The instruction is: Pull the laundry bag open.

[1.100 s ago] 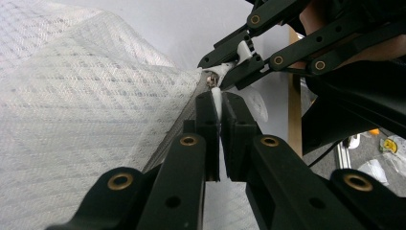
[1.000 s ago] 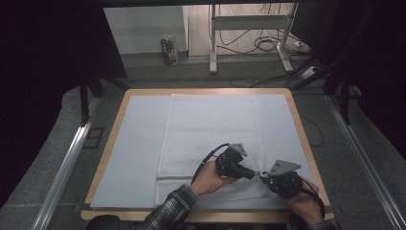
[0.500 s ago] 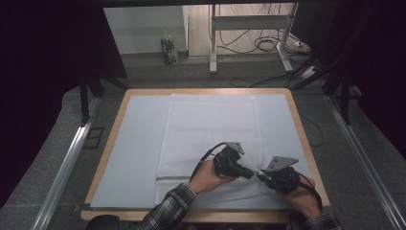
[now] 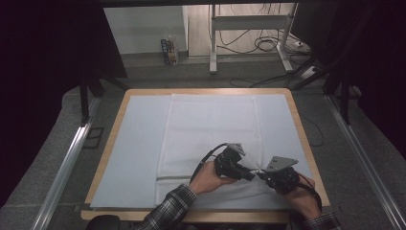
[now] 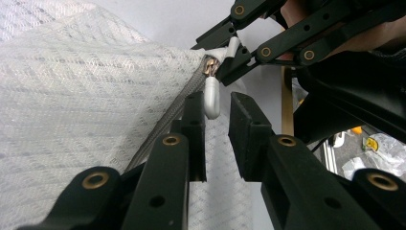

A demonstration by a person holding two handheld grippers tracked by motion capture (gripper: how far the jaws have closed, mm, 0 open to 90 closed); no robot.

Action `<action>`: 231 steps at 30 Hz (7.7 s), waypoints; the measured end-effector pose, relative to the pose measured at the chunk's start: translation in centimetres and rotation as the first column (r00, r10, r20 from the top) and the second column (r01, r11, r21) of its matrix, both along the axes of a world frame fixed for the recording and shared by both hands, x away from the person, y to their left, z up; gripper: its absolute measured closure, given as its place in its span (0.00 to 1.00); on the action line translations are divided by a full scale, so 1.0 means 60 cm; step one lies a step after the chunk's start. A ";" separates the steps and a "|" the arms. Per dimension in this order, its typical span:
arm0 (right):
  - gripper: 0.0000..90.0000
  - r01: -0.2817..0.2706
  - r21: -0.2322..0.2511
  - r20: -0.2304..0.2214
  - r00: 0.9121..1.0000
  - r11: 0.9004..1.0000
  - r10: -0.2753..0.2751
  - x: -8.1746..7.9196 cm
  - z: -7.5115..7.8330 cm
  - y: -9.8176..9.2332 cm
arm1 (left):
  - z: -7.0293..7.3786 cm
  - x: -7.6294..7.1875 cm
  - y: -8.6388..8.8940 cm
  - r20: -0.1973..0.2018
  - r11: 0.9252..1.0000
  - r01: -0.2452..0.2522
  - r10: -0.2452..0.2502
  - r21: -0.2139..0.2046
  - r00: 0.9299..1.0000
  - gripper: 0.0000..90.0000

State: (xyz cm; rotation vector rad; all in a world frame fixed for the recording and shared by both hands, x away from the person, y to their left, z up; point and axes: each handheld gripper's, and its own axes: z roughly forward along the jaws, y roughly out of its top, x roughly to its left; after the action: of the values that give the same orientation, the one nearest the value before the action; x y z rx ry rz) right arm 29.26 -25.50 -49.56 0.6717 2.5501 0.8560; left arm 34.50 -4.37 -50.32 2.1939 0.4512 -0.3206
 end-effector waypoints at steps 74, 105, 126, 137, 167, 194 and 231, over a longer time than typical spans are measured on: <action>0.94 0.046 0.029 -0.064 0.997 0.999 -0.044 0.003 -0.005 -0.014 | -0.006 -0.013 0.092 0.036 0.989 -0.123 0.120 0.086 0.992 0.97; 0.93 0.050 0.028 -0.069 0.996 0.998 -0.048 0.004 -0.006 -0.016 | -0.012 -0.026 0.158 0.038 0.983 -0.174 0.172 0.065 0.984 0.97; 0.93 0.053 0.021 -0.071 0.996 0.998 -0.052 0.004 -0.007 -0.015 | -0.017 -0.037 0.200 0.011 0.975 -0.212 0.212 0.064 0.977 0.97; 0.93 0.054 0.024 -0.074 0.996 0.998 -0.052 0.004 -0.007 -0.016 | -0.021 -0.042 0.233 0.003 0.965 -0.250 0.250 0.075 0.968 0.97; 0.93 0.053 0.026 -0.074 0.996 0.998 -0.051 0.004 -0.007 -0.017 | -0.025 -0.078 0.321 -0.013 0.933 -0.349 0.351 0.086 0.936 0.97; 0.93 0.054 0.023 -0.074 0.996 0.998 -0.053 0.003 -0.007 -0.019 | -0.030 -0.104 0.384 -0.017 0.895 -0.434 0.438 0.097 0.899 0.97; 0.93 0.063 0.018 -0.104 0.993 0.998 -0.061 0.001 -0.009 -0.020 | -0.030 -0.137 0.474 0.033 0.787 -0.591 0.596 0.178 0.802 0.97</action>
State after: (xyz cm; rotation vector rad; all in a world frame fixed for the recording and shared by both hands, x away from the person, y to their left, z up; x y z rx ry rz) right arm 29.30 -26.69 -50.13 0.8171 2.5998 0.8489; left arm 26.26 24.09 -52.09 2.0847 1.1927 0.0458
